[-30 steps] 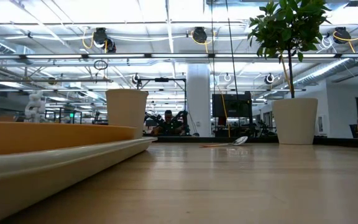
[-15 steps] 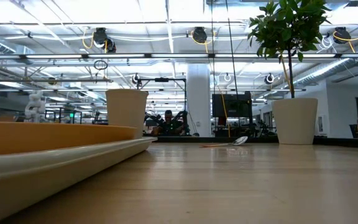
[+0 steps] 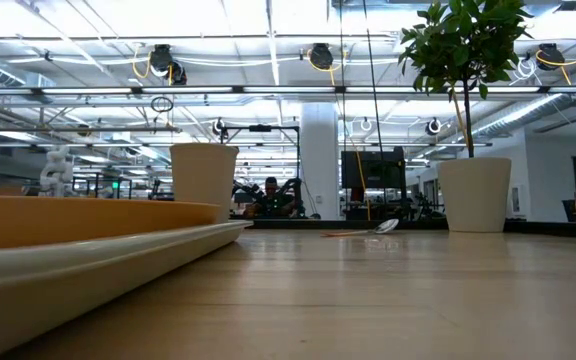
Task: Pick and place plate/cup/fork/spoon on tray
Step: Put the orange fork on the light yellow tray to the right of the orange plate
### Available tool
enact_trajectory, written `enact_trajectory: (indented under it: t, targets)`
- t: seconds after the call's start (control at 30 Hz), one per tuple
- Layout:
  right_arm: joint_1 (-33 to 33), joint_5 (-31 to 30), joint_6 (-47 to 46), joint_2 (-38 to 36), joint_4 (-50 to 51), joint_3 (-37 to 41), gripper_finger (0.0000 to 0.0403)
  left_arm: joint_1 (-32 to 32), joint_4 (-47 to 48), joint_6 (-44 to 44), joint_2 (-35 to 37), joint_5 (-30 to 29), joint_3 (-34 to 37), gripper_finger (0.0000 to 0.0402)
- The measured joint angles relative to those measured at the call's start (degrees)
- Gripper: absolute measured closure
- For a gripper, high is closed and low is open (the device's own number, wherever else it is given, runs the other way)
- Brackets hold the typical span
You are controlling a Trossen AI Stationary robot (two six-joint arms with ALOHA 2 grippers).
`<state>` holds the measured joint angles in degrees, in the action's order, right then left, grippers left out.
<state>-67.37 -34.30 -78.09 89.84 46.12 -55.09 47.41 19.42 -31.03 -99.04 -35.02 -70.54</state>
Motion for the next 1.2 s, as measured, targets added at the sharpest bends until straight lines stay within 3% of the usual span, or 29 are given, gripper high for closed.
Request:
enact_trajectory:
  t: [0.37,1.2]
  targets:
    - [2.1,4.37,1.08,-0.07,-7.94,10.1,0.0264,-5.06,0.0,5.07,0.0,3.67,0.0,0.0295]
    - [2.14,4.72,2.9,-1.29,-17.2,10.68,0.0286,-7.9,0.0,8.9,0.0,6.57,0.0,0.0295]
